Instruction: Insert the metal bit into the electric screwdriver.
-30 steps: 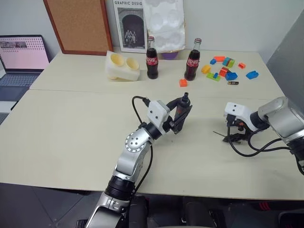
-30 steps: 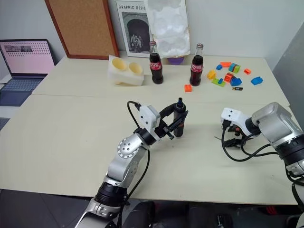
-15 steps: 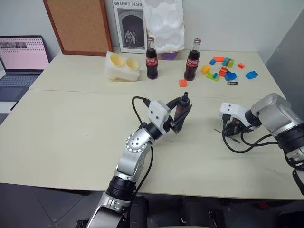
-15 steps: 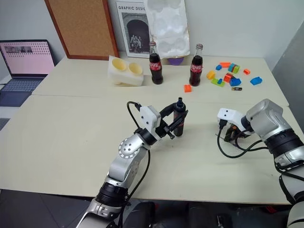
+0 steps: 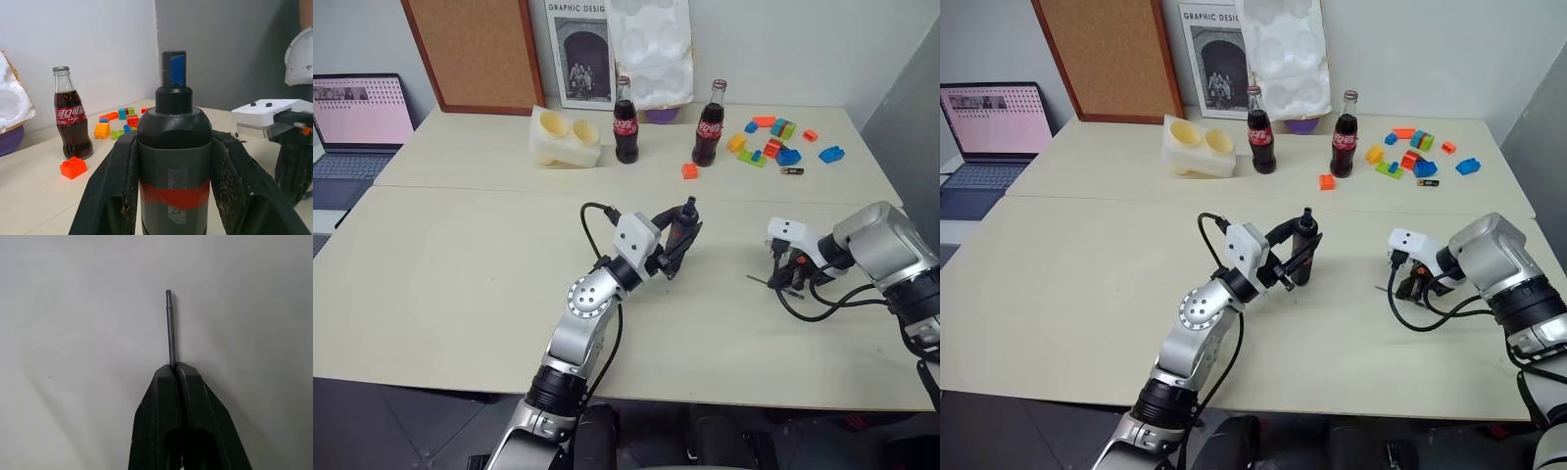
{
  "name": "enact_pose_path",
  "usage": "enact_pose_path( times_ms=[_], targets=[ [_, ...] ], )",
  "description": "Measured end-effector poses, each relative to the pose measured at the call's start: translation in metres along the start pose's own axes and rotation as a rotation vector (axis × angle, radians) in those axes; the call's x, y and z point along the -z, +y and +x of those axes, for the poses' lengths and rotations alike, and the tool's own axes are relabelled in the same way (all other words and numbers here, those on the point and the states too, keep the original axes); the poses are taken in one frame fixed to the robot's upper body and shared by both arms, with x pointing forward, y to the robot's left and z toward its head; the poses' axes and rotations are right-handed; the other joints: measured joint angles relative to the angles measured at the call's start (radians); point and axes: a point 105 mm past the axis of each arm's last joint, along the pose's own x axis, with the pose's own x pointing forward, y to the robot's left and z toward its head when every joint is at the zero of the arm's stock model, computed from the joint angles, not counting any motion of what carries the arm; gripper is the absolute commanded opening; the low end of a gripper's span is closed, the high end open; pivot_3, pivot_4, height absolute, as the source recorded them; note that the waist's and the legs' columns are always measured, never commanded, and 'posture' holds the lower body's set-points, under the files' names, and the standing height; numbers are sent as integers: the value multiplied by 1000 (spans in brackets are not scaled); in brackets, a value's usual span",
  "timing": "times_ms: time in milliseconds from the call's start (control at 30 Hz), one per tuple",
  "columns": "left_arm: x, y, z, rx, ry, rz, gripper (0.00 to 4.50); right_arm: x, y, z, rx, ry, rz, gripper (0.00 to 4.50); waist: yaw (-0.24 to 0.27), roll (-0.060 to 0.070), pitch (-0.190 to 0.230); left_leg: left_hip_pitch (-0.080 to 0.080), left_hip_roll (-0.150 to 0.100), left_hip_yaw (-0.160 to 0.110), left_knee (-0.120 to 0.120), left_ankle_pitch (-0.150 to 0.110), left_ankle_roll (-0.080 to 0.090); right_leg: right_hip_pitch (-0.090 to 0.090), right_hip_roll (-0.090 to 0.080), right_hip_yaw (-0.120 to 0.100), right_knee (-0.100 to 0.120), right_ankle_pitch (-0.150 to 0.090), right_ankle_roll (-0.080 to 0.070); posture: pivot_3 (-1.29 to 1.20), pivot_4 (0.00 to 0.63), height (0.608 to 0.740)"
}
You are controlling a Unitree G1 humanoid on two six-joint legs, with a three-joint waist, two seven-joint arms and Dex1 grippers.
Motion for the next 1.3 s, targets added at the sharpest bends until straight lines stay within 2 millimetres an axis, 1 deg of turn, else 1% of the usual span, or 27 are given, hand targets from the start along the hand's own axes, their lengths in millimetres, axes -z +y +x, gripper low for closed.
enact_pose_path(
  times_ms=[100, 133, 167, 267, 333, 467, 533, 633, 833, 967, 1133, 1300],
  targets=[
    [-4, 1, 1, 1, -9, -7, 1660, -28, 7, -19, 31, -180, -41, 0, 2, 0, 0, 0, 0, -2, 0, 0, 0, 0, 0, -1, 1, -1, 1, 0, 150, 740],
    [-6, 3, 1, -4, -12, -11, 1660, -37, 12, -24, 34, -243, -55, 0, 2, 0, 0, 0, 0, -2, 0, 0, 0, 0, 0, -1, 0, -1, 1, 0, 150, 740],
    [-11, 7, 0, -16, -24, -27, 1660, -49, 25, -33, 29, -355, -60, 0, 3, 0, 0, -1, 0, -3, 0, 0, 0, 0, 0, -2, 0, -1, 1, 0, 150, 740],
    [-19, 11, -2, -26, -42, -41, 1660, -60, 43, -41, 10, -484, -60, 0, 5, 0, 0, -1, 0, -3, 0, 0, 0, 0, 0, -2, 0, -1, 1, 0, 150, 740],
    [-23, 9, -4, -12, -48, -58, 1660, -64, 52, -48, 12, -561, -38, 0, 5, 0, 0, -1, -1, -2, 0, 0, 0, 0, 0, -2, 0, -1, 1, 0, 150, 740],
    [-19, 3, -9, 22, -17, -112, 1660, -77, 62, -69, 43, -719, -7, 0, 4, 0, 0, 0, 0, -2, 1, 0, 0, 1, 0, -1, 1, -1, 1, 0, 150, 740],
    [-15, 2, -13, 37, 6, -124, 1660, -84, 66, -75, 44, -790, 12, 0, 2, 0, 0, 1, 0, -2, 1, 0, 0, 1, 1, -1, 3, -1, 1, 0, 150, 740],
    [-10, 1, -17, 63, 33, -122, 1660, -96, 72, -82, 30, -888, 25, 0, 1, 0, 0, 2, 1, -2, 0, 0, 0, 1, 1, -1, 4, -1, 1, 0, 150, 740],
    [-8, 0, -22, 94, 47, -120, 1660, -110, 77, -89, 20, -985, 32, 0, 1, 0, 0, 2, 0, -1, 0, 0, 0, 1, 1, 0, 3, -1, 1, 0, 150, 740],
    [-4, -3, -24, 109, 62, -129, 1660, -124, 79, -92, 18, -1054, 41, 0, -1, 0, 0, 2, 1, -1, 0, 0, 0, 1, 1, 0, 3, -1, 1, 0, 150, 740],
    [-5, -1, -21, 76, 56, -117, 1660, -138, 80, -99, 37, -1171, 39, 0, -1, 0, 0, 2, 0, -1, 0, 0, 0, 1, 1, 0, 3, -1, 1, 0, 150, 740],
    [-3, -1, -22, 57, 55, -122, 1659, -149, 87, -106, 28, -1258, -25, 0, -2, 0, 0, 2, 1, -1, -1, 0, 0, 1, 1, 0, 3, -1, 1, 0, 150, 740]
  ],
)
